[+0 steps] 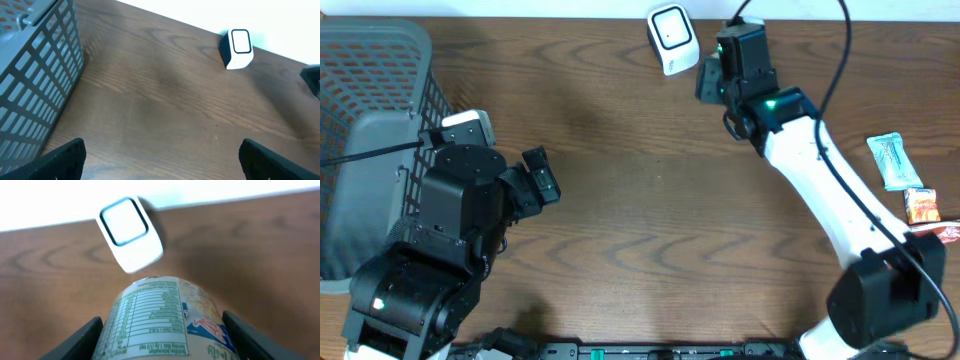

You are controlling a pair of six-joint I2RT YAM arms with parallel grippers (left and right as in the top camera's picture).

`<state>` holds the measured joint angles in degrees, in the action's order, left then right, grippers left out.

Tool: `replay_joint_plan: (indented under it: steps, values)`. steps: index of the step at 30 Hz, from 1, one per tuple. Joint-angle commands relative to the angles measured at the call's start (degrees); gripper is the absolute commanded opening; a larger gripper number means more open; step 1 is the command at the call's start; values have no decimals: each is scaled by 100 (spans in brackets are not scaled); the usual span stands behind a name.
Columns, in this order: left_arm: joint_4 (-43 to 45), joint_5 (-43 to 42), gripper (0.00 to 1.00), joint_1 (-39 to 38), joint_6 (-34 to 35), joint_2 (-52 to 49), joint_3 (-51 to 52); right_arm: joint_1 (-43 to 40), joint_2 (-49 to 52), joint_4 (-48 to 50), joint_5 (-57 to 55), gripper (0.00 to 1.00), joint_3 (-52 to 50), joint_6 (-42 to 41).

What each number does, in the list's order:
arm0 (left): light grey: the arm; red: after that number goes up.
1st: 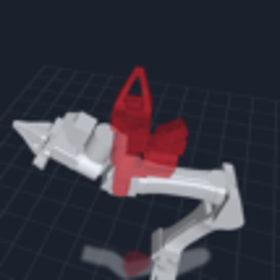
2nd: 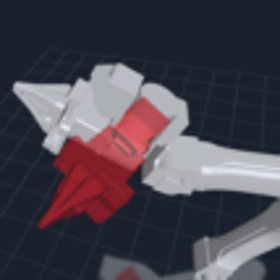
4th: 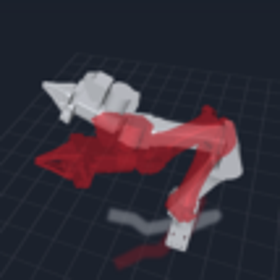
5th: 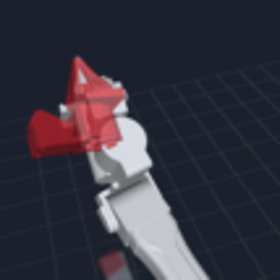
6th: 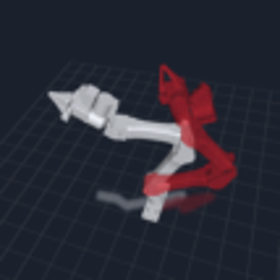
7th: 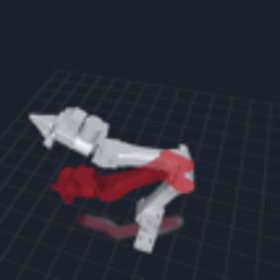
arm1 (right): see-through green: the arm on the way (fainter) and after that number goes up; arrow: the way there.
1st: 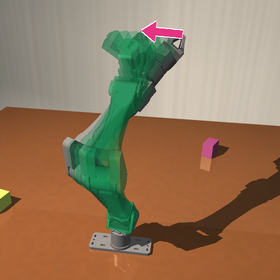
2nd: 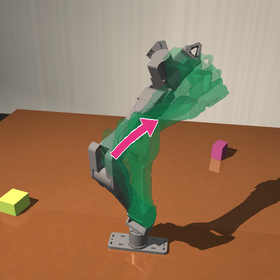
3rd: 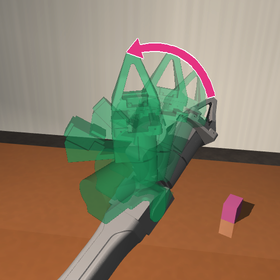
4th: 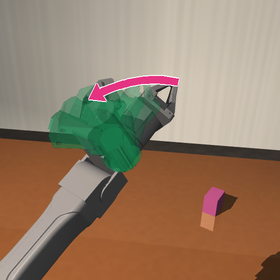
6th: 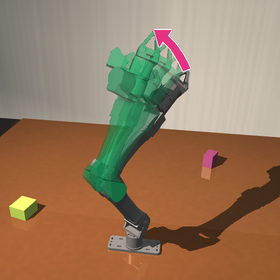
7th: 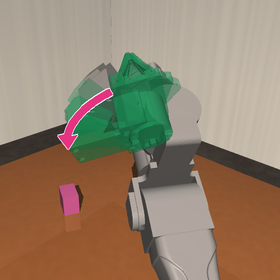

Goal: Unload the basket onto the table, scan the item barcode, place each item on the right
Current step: 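Hold the jar's label in front of the white scanner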

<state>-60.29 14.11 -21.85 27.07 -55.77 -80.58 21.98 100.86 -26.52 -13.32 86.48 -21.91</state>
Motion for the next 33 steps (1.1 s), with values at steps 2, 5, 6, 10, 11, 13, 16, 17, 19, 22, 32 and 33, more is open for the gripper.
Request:
replay_joint_plan:
  steps: [2, 5, 6, 10, 11, 13, 16, 17, 19, 22, 32, 33]
  values:
    - [-20, 98, 98, 35, 24, 4, -87, -31, 623, 1123, -142, 53, 120, 684]
    - [-20, 98, 98, 35, 26, 4, -87, -28, 898, 1954, -140, 53, 120, 811]
    - [-22, 98, 98, 35, 24, 4, -87, -28, 979, 2194, -140, 53, 122, 881]
    - [-20, 98, 98, 35, 24, 4, -87, -31, 1307, 3220, -140, 53, 122, 1154]
    - [-22, 98, 98, 35, 26, 4, -87, -31, 1408, 3504, -142, 53, 122, 1259]
    - [-22, 96, 98, 35, 26, 4, -87, -31, 1620, 4028, -208, 53, 122, 1368]
    - [-22, 96, 98, 35, 24, 4, -87, -31, 1932, 4669, -433, 53, 122, 1449]
    - [-20, 98, 98, 35, 26, 4, -87, -31, 2046, 4892, -479, 53, 122, 1499]
    - [-22, 98, 98, 35, 24, 4, -87, -35, 2312, 5410, -483, 53, 125, 1561]
    - [-22, 98, 98, 35, 26, 4, -87, -42, 2778, 6297, -483, 53, 146, 1563]
    - [-22, 98, 98, 35, 24, 4, -87, -39, 3884, 7123, -595, 58, 887, 1650]
    - [-22, 98, 98, 35, 24, 4, -87, -39, 3901, 7075, -643, 59, 946, 1655]
